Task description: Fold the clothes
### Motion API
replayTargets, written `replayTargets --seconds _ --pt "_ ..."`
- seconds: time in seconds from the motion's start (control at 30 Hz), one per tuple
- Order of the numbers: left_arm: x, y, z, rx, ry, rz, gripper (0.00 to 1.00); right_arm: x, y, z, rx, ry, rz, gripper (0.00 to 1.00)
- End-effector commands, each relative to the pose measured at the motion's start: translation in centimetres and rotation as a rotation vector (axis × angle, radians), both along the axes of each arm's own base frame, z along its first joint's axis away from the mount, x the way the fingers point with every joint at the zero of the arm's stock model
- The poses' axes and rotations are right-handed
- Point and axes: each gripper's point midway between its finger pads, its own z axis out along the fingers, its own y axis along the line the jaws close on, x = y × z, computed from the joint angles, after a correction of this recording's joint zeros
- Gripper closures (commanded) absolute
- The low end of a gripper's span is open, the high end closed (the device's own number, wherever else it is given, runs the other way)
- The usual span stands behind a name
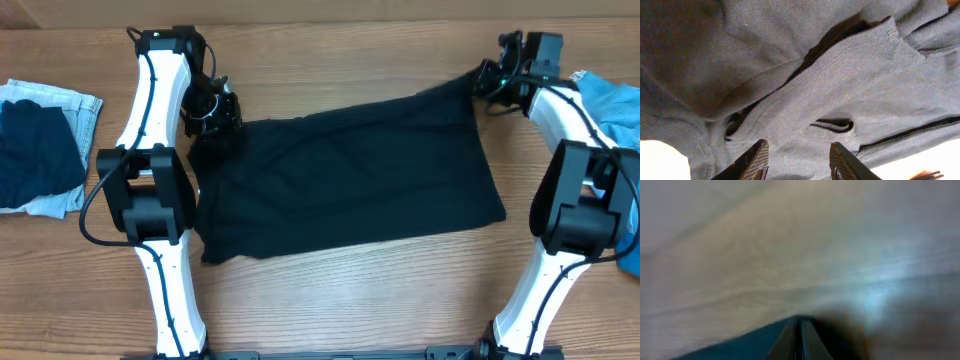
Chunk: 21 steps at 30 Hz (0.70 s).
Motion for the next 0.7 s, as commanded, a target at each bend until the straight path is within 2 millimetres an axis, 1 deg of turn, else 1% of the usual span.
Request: replayTargets --seconds 0.0,0.17,0.33,0.43,0.57,0.67 --pt "0.2 -0.4 0.9 -0.007 -0.021 0.004 0.56 1.5 0.3 5.4 -0.002 -0.127 0.009 0.96" --pt "0.2 -0.4 0.9 -0.007 -0.021 0.004 0.56 2.9 -0.7 6.7 -0.025 -0.200 -0.040 0.96" --pt "0.2 -0.4 0.9 -0.007 -0.021 0.004 0.56 3.1 -0.7 7.0 -0.028 -0.216 -0.038 0.96" --pt "0.2 -0.4 0.9 -0.007 -0.021 0.004 0.55 3.0 -0.2 7.1 -0.012 -0.218 -0.017 0.96" --pt "0.2 -0.4 0.9 -0.007 -0.021 0.004 0.55 2.0 2.1 7.5 0.090 -0.207 0.086 0.96" --pt "0.2 -0.4 0.9 -0.007 -0.020 0.004 0.55 0.5 2.3 6.9 0.120 -0.124 0.085 0.96"
